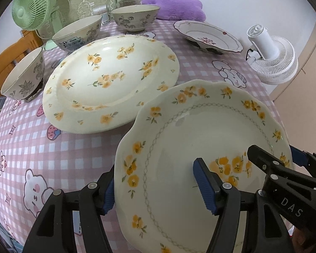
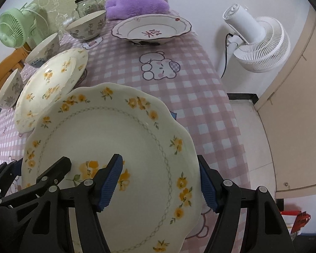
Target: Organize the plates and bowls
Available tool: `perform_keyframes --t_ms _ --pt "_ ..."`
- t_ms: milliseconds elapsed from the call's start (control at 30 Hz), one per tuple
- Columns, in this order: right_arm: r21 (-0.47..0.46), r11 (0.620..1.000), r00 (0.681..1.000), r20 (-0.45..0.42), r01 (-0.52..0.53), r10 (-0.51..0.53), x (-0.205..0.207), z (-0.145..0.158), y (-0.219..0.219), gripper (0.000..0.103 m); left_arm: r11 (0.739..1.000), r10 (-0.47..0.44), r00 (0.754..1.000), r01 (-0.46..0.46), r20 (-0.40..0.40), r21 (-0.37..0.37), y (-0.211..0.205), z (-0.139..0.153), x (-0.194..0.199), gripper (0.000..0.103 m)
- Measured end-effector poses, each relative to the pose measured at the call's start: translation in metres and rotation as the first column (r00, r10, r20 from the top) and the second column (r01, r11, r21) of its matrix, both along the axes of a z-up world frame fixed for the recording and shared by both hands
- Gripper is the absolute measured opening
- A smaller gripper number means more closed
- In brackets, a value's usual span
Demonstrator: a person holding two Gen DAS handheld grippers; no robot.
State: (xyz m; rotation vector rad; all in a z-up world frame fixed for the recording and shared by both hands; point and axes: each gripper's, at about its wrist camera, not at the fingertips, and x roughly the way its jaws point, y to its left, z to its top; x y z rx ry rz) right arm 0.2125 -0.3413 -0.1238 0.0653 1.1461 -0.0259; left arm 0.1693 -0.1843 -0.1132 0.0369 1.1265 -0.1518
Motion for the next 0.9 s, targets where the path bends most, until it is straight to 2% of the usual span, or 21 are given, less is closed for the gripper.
perform_keyframes --t_ms 167,267,433,600,767,900 --pt "-0.007 1.000 1.000 -0.023 0.002 -0.002 0.004 0.000 0.001 0.073 1.000 -0.012 1.000 0.013 -0.023 0.007 -0.001 0.000 0.002 0.069" --pt "-0.003 1.000 0.999 -0.031 0.010 -0.010 0.004 0.003 0.000 0.073 0.999 -0.029 0.999 0.029 -0.027 -0.017 0.002 0.005 0.001 0.071" --pt "-0.035 0.999 1.000 0.016 0.023 -0.023 0.000 0.025 0.005 0.074 0.999 -0.031 1.000 0.031 0.004 -0.036 0.016 0.024 -0.002 0.088" --pt "-0.012 0.999 0.997 0.062 0.043 -0.042 -0.001 0.048 0.017 0.078 0.995 0.019 1.000 -0.018 0.003 -0.098 0.047 0.043 0.005 0.093" --pt "0.000 0.999 0.993 0.110 0.045 -0.045 0.001 0.069 0.047 0.081 0.996 0.062 0.998 -0.060 0.027 -0.070 0.078 0.057 0.011 0.095" --pt "0.063 0.998 0.991 0.132 0.012 -0.020 0.009 0.077 0.072 0.081 0.997 0.063 0.997 -0.061 0.048 -0.047 0.105 0.069 0.021 0.095"
